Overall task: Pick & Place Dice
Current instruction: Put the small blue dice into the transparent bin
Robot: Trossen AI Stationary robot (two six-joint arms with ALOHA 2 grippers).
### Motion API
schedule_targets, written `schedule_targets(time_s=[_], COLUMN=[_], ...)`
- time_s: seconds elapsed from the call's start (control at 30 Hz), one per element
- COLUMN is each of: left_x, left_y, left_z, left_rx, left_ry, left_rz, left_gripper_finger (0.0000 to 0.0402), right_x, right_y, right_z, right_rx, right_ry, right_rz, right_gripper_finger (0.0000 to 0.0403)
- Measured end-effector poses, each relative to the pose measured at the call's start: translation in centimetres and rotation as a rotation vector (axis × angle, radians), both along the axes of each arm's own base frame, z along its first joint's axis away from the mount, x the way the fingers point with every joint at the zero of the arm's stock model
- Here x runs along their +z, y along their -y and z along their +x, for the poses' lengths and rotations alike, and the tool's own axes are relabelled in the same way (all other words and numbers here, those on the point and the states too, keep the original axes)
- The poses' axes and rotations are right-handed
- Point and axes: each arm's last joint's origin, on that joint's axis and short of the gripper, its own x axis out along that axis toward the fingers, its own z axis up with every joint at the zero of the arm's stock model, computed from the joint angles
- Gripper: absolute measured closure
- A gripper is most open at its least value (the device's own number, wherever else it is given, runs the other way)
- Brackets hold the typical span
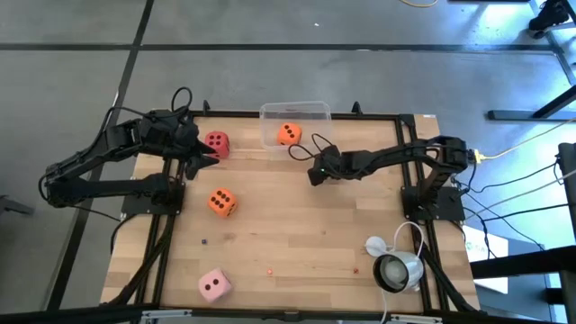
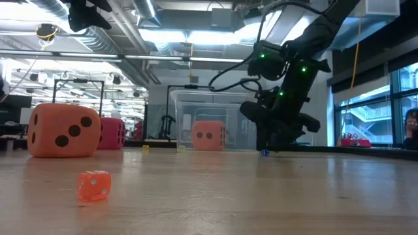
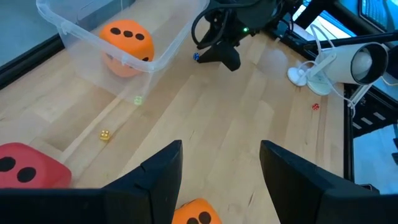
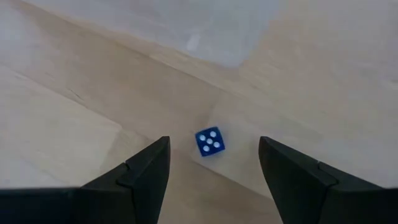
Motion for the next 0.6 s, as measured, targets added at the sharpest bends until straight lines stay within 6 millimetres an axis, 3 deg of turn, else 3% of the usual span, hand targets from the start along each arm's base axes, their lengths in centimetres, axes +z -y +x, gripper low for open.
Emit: schedule_targets(time_s=[0.4,0.6], left_x=[0.28,0.40], left_y=[-0.08,-0.12], left_z=[0.16,0.23], left_rx=[0.008,0.014], left_ry=[0.034,0.049], left_rz=[0.002,0.000], left_gripper_finger=[0.0192,0.0192], right_x=[-1.05,-1.10], right_y=[0.06,0.06], right_z=[0.43,0.41], right_rx=[0.000,0.000], right_ry=[-0.007,-0.010], right_rz=[-0.001,0.000], right_gripper_finger=[0.0160,0.0192])
